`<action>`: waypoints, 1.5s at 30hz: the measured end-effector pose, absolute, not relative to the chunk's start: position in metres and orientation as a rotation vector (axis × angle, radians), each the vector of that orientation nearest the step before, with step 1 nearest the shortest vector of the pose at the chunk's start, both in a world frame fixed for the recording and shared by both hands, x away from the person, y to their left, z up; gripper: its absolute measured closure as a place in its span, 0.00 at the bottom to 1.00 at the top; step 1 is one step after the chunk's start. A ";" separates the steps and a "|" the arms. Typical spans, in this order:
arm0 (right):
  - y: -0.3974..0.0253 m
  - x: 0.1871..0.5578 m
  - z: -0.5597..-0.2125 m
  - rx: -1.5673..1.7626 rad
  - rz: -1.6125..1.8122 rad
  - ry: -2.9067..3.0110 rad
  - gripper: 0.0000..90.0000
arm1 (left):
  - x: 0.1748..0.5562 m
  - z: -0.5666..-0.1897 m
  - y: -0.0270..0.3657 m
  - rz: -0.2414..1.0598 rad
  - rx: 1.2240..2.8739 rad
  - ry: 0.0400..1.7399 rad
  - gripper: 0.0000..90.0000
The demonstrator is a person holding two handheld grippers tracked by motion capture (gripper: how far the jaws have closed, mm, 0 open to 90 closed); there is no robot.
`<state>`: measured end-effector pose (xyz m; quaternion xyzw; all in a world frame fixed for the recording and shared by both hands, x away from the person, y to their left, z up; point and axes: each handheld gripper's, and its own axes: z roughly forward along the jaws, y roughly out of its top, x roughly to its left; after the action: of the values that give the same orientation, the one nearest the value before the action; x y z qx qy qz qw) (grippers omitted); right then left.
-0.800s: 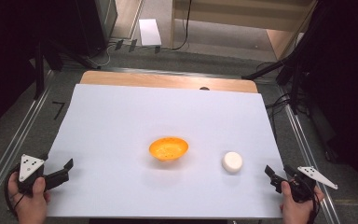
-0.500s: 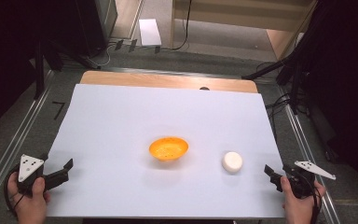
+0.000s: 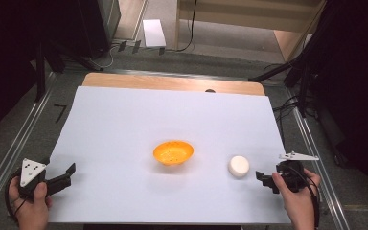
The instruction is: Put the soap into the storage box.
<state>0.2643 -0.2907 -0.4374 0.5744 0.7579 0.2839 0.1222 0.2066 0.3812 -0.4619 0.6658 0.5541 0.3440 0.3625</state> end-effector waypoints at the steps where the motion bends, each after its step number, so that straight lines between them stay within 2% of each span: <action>1: -0.287 0.266 -0.437 1.675 0.821 2.229 0.16 | 0.207 -0.462 0.381 0.885 1.715 1.426 0.15; 9: -0.264 0.276 -0.429 1.684 0.811 2.308 0.15 | 0.207 -0.462 0.381 0.883 1.711 1.428 0.15; 19: -0.237 0.290 -0.436 1.708 0.766 2.354 0.15 | 0.207 -0.462 0.382 0.877 1.713 1.428 0.15; 40: -0.212 0.306 -0.450 1.835 0.713 2.285 0.21 | 0.207 -0.462 0.383 0.862 1.714 1.429 0.15; 45: -0.209 0.308 -0.456 1.852 0.686 2.260 0.26 | 0.207 -0.462 0.383 0.861 1.715 1.429 0.15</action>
<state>0.3083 -0.2094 -0.4558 0.6155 0.7511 0.2281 0.0701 0.2072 0.3827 -0.4617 0.6672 0.5558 0.3350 0.3656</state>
